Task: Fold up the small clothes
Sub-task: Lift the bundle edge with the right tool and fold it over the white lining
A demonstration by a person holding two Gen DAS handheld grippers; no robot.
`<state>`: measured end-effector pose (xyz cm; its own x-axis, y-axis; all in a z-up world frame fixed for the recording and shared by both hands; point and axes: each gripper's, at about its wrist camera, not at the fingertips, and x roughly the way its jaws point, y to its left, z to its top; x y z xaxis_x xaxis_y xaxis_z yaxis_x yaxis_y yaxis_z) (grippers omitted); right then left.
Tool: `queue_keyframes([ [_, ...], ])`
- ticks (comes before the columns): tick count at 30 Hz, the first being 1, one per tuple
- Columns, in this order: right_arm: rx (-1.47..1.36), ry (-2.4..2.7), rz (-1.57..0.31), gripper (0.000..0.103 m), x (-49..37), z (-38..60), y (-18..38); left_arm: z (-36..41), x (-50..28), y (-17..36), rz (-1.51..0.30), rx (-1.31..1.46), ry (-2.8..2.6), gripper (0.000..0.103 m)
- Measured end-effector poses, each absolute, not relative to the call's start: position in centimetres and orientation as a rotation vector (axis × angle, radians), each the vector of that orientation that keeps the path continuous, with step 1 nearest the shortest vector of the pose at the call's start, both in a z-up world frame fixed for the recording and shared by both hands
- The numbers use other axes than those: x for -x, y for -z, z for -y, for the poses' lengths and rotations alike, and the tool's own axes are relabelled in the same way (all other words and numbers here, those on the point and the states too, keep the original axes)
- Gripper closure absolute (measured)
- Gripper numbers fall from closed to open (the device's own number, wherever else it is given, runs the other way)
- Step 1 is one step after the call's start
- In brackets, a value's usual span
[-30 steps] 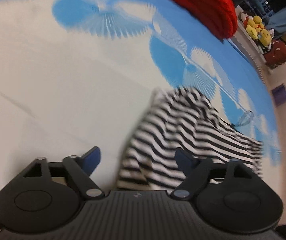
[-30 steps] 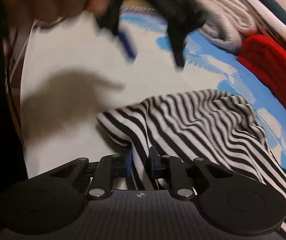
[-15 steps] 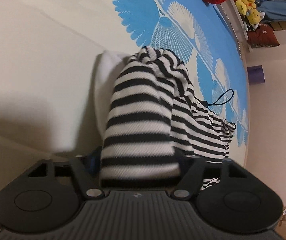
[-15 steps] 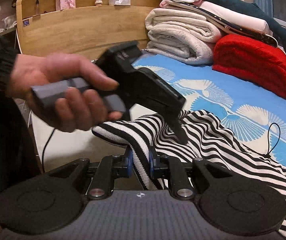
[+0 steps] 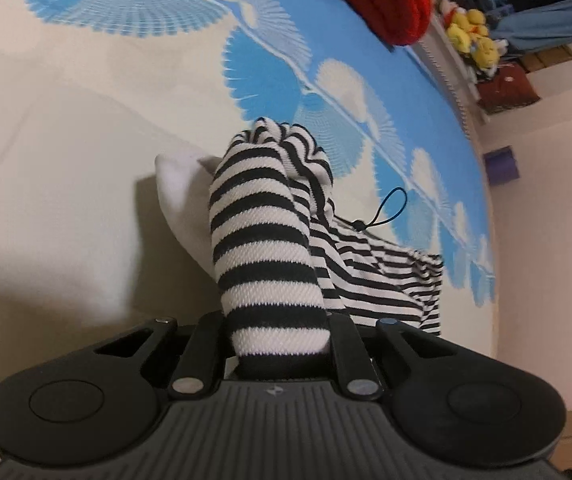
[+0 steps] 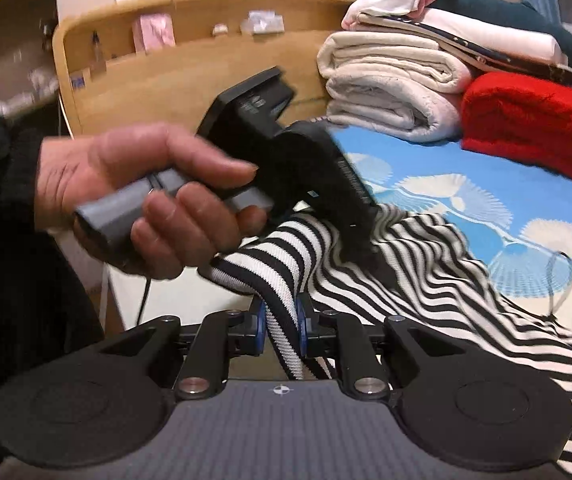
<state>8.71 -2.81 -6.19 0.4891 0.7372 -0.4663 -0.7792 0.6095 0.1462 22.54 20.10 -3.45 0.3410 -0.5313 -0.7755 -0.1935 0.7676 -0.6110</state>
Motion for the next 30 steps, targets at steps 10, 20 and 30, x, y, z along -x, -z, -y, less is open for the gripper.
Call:
queue_keyframes([
  [10,-0.158,-0.750,-0.548,0.088,-9.4,10.2,5.7,-12.8,-23.8,-0.5,-1.169,0.658,0.301,0.083],
  [20,-0.509,-0.109,-0.527,0.098,-6.7,26.9,8.4,-2.4,-23.4,-7.1,-0.900,0.617,0.658,0.017],
  [30,-0.854,0.050,-0.690,0.074,-7.0,34.8,14.1,2.8,-22.4,-2.8,-1.083,0.296,0.602,0.032],
])
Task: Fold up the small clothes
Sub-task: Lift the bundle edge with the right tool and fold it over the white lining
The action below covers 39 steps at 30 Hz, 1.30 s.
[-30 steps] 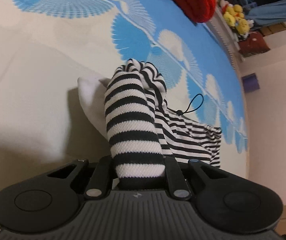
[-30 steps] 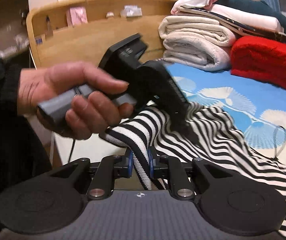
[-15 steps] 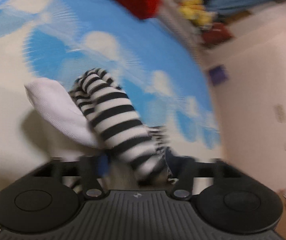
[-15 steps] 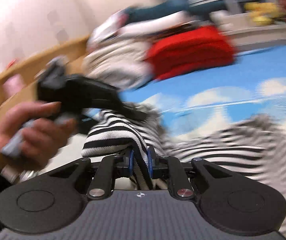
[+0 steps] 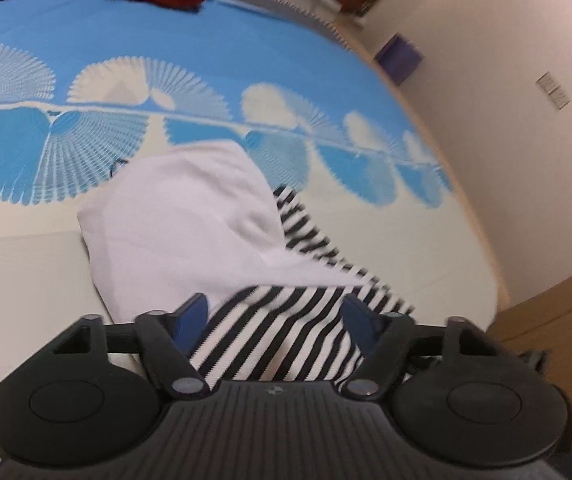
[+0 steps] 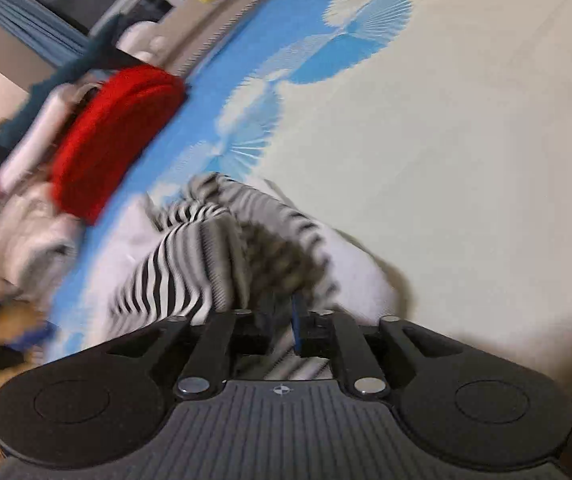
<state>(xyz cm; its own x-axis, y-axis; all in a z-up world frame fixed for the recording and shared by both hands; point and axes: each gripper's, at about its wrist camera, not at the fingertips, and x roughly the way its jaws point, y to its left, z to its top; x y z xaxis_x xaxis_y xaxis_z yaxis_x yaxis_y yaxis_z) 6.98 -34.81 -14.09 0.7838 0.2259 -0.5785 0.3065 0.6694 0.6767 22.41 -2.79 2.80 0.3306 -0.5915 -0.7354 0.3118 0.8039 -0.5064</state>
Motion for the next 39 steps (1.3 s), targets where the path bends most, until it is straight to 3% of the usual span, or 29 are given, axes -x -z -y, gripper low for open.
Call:
queue_keyframes([
  [1,-0.865,0.023,-0.679,0.051,-7.4,35.0,13.8,2.5,-22.4,-2.4,-1.085,0.301,0.597,0.034],
  [2,-0.867,0.007,-0.673,0.038,-8.0,35.4,13.9,2.3,-22.5,-2.1,-1.087,0.306,0.592,0.034],
  [13,-0.878,-0.125,-0.538,0.038,-10.1,34.3,10.3,0.8,-22.1,-2.2,-1.113,0.295,0.539,0.038],
  [15,-0.865,-0.112,-0.468,0.031,-9.2,34.1,9.3,0.4,-22.1,-2.4,-1.106,0.297,0.537,0.038],
  [17,-0.823,-0.142,-0.455,0.017,-9.5,33.4,8.6,0.3,-22.0,-2.6,-1.107,0.295,0.537,0.038],
  [19,-0.722,-0.147,-0.549,0.015,-10.8,31.9,8.6,0.4,-21.9,-2.6,-1.110,0.269,0.538,0.038],
  [21,-0.616,-0.131,-0.657,0.017,-12.3,30.4,9.4,0.6,-21.6,-2.5,-1.112,0.245,0.545,0.038],
  [22,-0.588,-0.110,-0.691,0.030,-12.7,29.9,10.0,0.7,-21.4,-2.4,-1.113,0.231,0.545,0.038],
  [23,-0.574,-0.095,-0.706,0.059,-13.0,29.6,10.4,0.8,-21.3,-2.4,-1.112,0.218,0.541,0.038],
  [25,-0.551,-0.118,-0.717,0.089,-13.5,29.0,10.8,0.6,-21.1,-2.4,-1.105,0.210,0.536,0.038],
  [26,-0.522,-0.132,-0.706,0.093,-13.6,28.6,10.6,0.5,-21.0,-2.6,-1.100,0.212,0.536,0.038],
  [29,-0.468,-0.213,-0.569,0.096,-12.1,28.5,7.9,-0.1,-20.6,-3.0,-1.073,0.227,0.535,0.038],
  [32,-0.598,-0.219,-0.396,0.096,-8.7,31.0,5.2,-0.2,-20.3,-3.8,-1.043,0.240,0.564,0.038],
  [34,-0.712,-0.123,-0.379,0.096,-6.7,33.3,5.6,0.3,-20.2,-4.2,-1.022,0.230,0.604,0.038],
  [39,-0.840,0.115,-0.781,0.095,-7.0,38.3,13.2,3.6,-19.6,-4.2,-1.014,0.149,0.716,0.040],
])
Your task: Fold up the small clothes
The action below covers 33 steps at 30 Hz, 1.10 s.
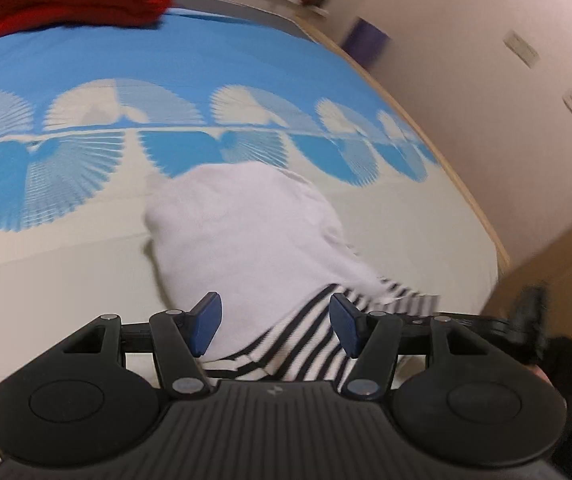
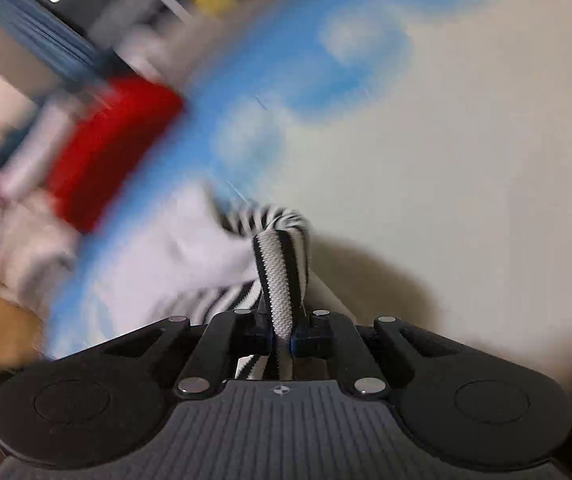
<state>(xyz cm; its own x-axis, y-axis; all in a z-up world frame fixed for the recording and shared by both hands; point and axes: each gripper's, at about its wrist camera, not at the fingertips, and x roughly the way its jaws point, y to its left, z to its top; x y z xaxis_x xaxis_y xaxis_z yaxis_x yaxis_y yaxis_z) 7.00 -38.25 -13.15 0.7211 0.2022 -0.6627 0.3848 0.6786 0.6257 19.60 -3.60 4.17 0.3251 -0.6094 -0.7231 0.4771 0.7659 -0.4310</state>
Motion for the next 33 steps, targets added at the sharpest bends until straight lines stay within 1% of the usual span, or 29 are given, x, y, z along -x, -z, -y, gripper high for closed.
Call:
queue_keyframes([
  [1,-0.869,0.127,-0.829,0.092,-7.2,38.6,14.4,4.5,-19.4,-3.9,-1.021,0.126,0.744,0.045],
  [2,-0.876,0.135,-0.846,0.086,-7.2,38.8,14.9,5.5,-19.0,-3.5,-1.034,0.101,0.782,0.051],
  [3,-0.860,0.139,-0.844,0.083,-7.3,38.8,14.9,6.6,-18.6,-2.9,-1.058,0.058,0.833,0.055],
  [4,-0.841,0.147,-0.837,0.081,-7.4,38.7,14.5,7.7,-18.2,-2.1,-1.084,0.001,0.866,0.069],
  [5,-0.821,0.155,-0.819,0.081,-7.3,38.9,13.8,9.0,-17.6,-0.8,-1.125,-0.089,0.886,0.078],
  [6,-0.802,0.166,-0.809,0.078,-7.2,39.0,13.0,10.3,-17.1,0.9,-1.179,-0.200,0.881,0.079],
  [8,-0.751,0.217,-0.831,0.065,-7.2,39.4,11.7,11.7,-16.3,3.6,-1.216,-0.364,0.846,0.079],
  [9,-0.743,0.249,-0.847,0.063,-7.5,40.0,11.1,12.0,-16.2,3.9,-1.210,-0.386,0.842,0.079],
  [10,-0.761,0.274,-0.851,0.063,-7.6,40.7,10.8,12.0,-16.5,3.7,-1.210,-0.367,0.845,0.079],
  [12,-0.793,0.255,-0.780,0.063,-7.7,42.3,8.4,11.6,-17.2,3.0,-1.217,-0.299,0.842,0.079],
  [15,-0.657,0.154,-0.690,0.060,-9.7,42.8,4.8,10.7,-17.8,1.5,-1.179,-0.207,0.867,0.074],
  [17,-0.600,0.030,-0.695,0.047,-12.4,42.4,3.6,9.8,-18.2,0.4,-1.160,-0.093,0.861,0.069],
  [19,-0.611,-0.096,-0.746,0.040,-15.1,41.7,4.1,8.4,-19.1,-0.2,-1.141,0.009,0.825,0.068],
  [22,-0.596,-0.201,-0.799,0.039,-19.5,40.4,5.8,7.0,-20.4,-0.8,-1.131,0.104,0.748,0.068],
  [26,-0.568,-0.173,-0.861,0.039,-23.8,38.2,8.8,5.9,-21.3,-1.0,-1.130,0.120,0.682,0.068],
  [29,-0.632,-0.164,-0.913,0.039,-24.8,38.2,11.4,5.7,-21.8,-0.9,-1.130,0.105,0.660,0.068],
  [31,-0.619,-0.195,-0.938,0.040,-25.9,37.2,12.3,5.2,-22.2,-1.1,-1.125,0.112,0.649,0.068],
  [33,-0.551,-0.217,-0.934,0.052,-26.0,36.3,12.1,4.7,-22.7,-1.2,-1.118,0.129,0.633,0.068],
])
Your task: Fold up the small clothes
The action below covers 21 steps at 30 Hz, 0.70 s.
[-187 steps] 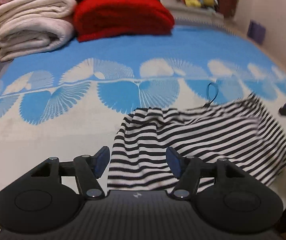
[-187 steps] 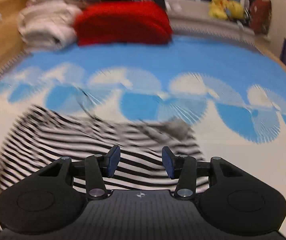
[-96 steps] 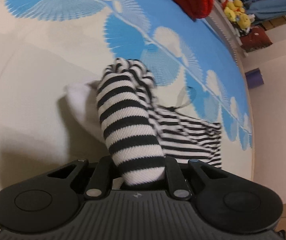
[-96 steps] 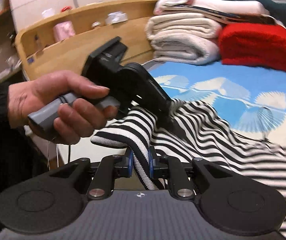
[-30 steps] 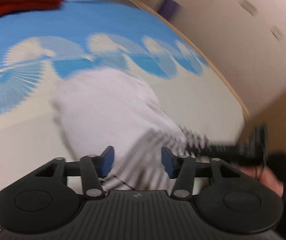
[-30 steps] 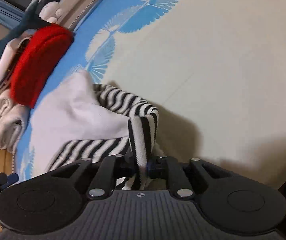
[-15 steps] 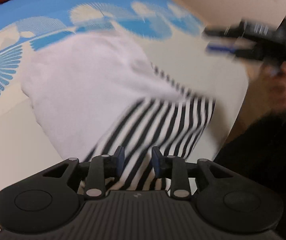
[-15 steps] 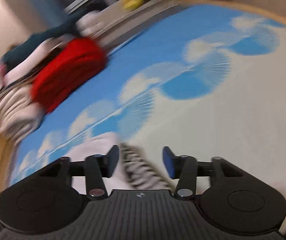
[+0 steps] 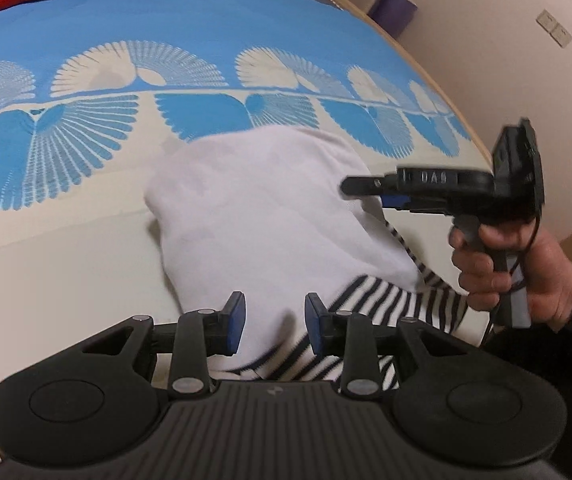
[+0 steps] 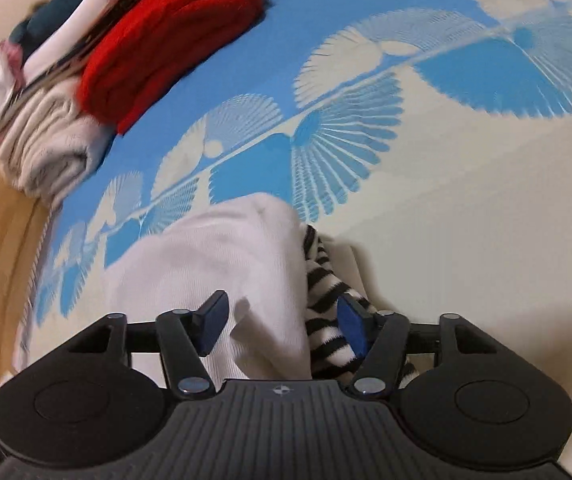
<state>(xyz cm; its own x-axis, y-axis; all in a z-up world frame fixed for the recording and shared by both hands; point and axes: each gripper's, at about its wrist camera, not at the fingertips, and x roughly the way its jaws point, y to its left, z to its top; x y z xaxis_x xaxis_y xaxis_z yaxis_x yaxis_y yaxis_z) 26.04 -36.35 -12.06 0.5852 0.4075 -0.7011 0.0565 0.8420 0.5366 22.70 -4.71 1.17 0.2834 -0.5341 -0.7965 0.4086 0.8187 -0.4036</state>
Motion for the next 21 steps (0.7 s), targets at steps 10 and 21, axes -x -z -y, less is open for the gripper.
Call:
queue_keyframes([
  [10,-0.487,-0.099,-0.831,0.099,-24.6,38.9,10.6,4.7,-23.0,-1.1,-1.101,0.136,0.603,0.068],
  [21,-0.369,-0.023,-0.704,0.059,-22.1,39.0,8.7,4.5,-22.9,-1.1,-1.078,0.145,0.555,0.062],
])
